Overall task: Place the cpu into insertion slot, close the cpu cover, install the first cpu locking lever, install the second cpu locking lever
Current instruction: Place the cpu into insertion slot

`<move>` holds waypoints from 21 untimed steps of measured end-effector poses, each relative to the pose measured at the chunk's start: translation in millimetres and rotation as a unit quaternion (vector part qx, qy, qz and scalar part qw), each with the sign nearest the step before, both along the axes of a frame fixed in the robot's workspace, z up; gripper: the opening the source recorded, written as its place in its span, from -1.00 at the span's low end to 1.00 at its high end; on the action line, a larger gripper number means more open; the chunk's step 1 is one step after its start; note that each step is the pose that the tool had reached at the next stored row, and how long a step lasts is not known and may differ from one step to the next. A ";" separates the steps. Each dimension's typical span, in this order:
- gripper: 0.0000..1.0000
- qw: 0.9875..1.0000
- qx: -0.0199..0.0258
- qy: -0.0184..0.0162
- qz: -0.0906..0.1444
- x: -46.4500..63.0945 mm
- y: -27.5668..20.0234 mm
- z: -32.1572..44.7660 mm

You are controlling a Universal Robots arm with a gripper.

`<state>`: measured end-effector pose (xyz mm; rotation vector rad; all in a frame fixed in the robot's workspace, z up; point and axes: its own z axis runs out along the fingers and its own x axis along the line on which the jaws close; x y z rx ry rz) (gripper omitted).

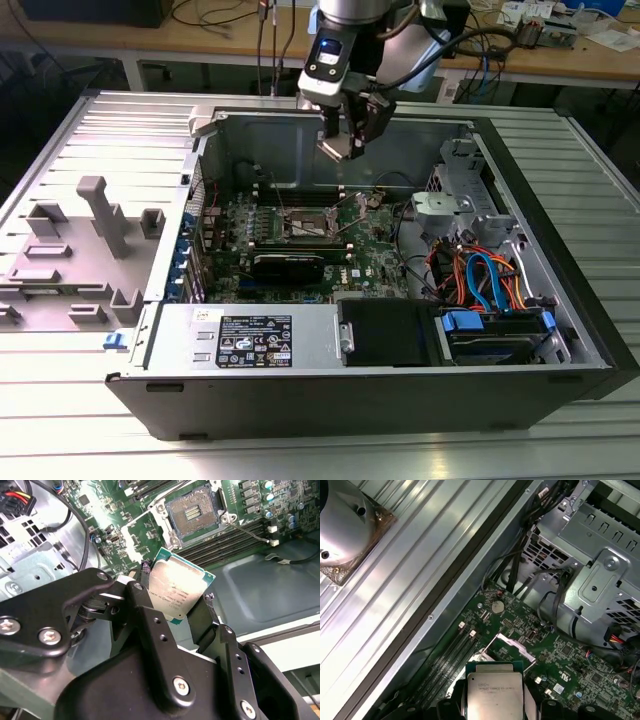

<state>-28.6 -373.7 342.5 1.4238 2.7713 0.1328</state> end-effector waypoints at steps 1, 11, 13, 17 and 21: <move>0.09 1.000 0.000 0.000 -0.006 0.0 0.0 -0.7; 0.09 0.997 0.000 0.000 -0.075 -0.1 -0.1 -7.8; 0.09 0.996 0.000 0.001 -0.091 -0.1 -0.1 -9.5; 0.09 0.993 0.000 0.003 -0.122 -0.1 -0.1 -12.9; 0.09 0.989 0.000 0.005 -0.150 -0.1 -0.1 -15.4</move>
